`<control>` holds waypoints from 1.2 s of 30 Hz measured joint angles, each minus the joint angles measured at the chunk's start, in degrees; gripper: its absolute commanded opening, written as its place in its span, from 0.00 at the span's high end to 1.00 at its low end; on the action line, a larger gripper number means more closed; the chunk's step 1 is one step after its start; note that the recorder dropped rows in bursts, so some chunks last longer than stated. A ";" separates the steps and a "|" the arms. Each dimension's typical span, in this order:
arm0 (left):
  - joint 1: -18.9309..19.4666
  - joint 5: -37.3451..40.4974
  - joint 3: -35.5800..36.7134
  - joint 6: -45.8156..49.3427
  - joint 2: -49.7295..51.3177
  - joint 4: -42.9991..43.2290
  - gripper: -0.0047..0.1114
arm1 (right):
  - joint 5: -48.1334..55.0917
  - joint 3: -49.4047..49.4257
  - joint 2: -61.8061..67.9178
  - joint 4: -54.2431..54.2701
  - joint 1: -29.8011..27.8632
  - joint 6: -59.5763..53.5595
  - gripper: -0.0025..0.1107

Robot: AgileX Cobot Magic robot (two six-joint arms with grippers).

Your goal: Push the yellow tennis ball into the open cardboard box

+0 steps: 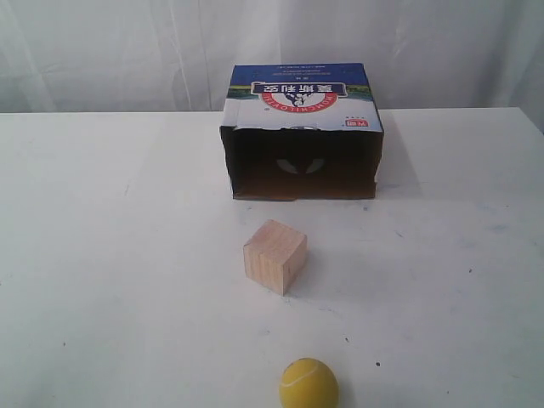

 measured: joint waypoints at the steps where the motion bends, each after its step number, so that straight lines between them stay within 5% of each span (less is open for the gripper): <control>1: 0.00 0.00 0.00 0.00 0.00 0.00 0.96 | 1.37 -1.14 1.94 0.72 0.00 -0.23 0.98; 17: 0.00 0.00 0.00 0.00 0.00 0.00 0.96 | 27.67 -28.78 49.27 11.91 16.32 -14.02 0.98; 27: 0.00 0.00 0.00 0.00 0.00 0.00 0.96 | 28.27 -31.11 65.26 15.64 28.78 -14.32 0.98; 36: 0.00 0.00 0.00 0.00 0.00 0.00 0.96 | 27.86 -31.11 72.22 15.86 31.61 -14.32 0.98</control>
